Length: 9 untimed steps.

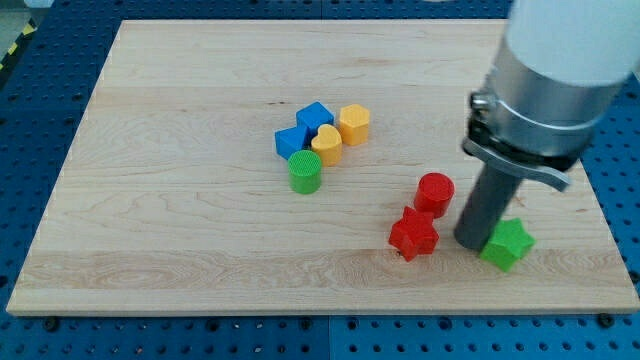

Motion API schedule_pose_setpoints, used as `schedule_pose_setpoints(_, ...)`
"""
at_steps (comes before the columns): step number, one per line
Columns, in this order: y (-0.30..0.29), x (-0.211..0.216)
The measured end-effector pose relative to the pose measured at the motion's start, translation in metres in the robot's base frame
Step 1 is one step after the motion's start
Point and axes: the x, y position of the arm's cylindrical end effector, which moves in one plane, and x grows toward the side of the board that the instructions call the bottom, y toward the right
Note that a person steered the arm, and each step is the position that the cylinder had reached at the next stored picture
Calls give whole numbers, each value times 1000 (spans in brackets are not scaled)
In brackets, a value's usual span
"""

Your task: Push the red star towards the yellow hexagon

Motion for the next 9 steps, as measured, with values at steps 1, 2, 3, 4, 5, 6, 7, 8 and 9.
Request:
schedule_pose_setpoints(1,2,19)
schedule_pose_setpoints(2,-34,19)
schedule_pose_setpoints(3,-70,19)
schedule_pose_setpoints(4,-87,7)
schedule_pose_setpoints(5,-93,-13)
schedule_pose_setpoints(6,-93,-20)
schedule_pose_setpoints(7,-93,-29)
schedule_pose_setpoints(8,-85,-35)
schedule_pose_setpoints(9,-82,-48)
